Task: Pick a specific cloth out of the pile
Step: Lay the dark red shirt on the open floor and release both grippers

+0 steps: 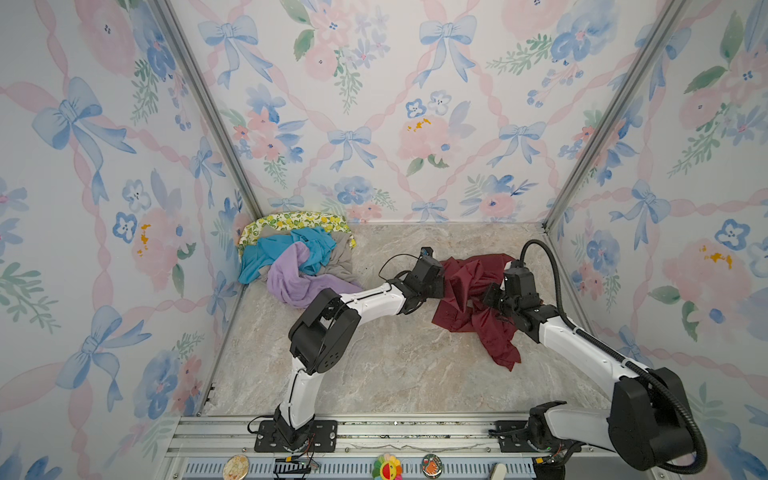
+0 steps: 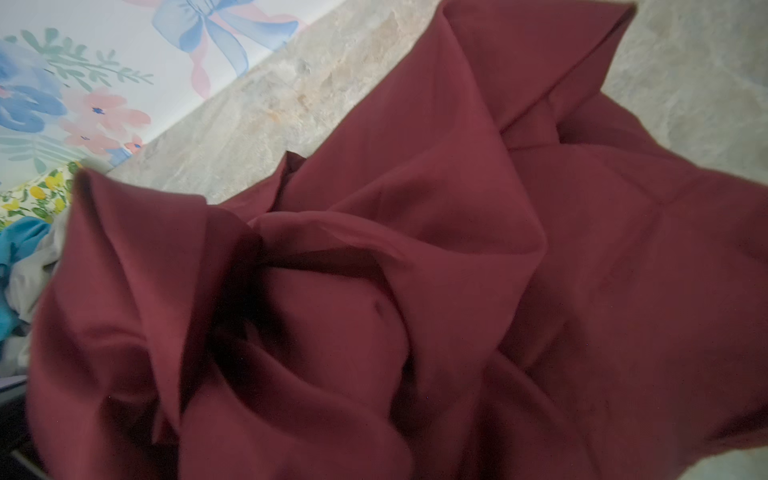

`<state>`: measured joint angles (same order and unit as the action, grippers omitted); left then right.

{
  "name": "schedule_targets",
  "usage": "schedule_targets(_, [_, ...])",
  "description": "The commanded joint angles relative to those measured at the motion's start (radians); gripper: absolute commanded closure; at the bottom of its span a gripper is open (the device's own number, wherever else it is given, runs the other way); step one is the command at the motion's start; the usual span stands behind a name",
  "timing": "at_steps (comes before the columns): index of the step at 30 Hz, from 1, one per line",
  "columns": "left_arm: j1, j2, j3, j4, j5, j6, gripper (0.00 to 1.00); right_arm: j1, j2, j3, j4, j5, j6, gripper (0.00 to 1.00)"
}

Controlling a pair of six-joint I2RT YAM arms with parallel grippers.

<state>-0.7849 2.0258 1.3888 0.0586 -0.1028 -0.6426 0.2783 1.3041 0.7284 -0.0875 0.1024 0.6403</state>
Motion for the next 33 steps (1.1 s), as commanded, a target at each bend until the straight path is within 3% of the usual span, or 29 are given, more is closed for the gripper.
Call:
schedule_targets(1, [-0.001,-0.027,-0.038,0.047,-0.002,-0.024,1.00,0.010,0.086,-0.017,-0.024,0.012,0.078,1.00])
schedule_targets(9, [-0.005,0.003,-0.035,0.047,-0.035,-0.008,1.00,-0.002,0.336,0.067,0.067,-0.103,0.127,1.00])
schedule_targets(15, [-0.005,0.061,0.018,0.047,-0.035,-0.002,1.00,-0.061,0.533,0.245,0.039,-0.201,0.080,1.00])
schedule_targets(28, [0.004,0.296,0.288,0.045,0.053,-0.026,1.00,-0.173,0.796,0.647,-0.074,-0.256,0.014,1.00])
schedule_targets(33, [-0.008,0.382,0.399,0.045,0.073,-0.061,1.00,-0.209,0.886,0.793,-0.113,-0.282,-0.009,0.87])
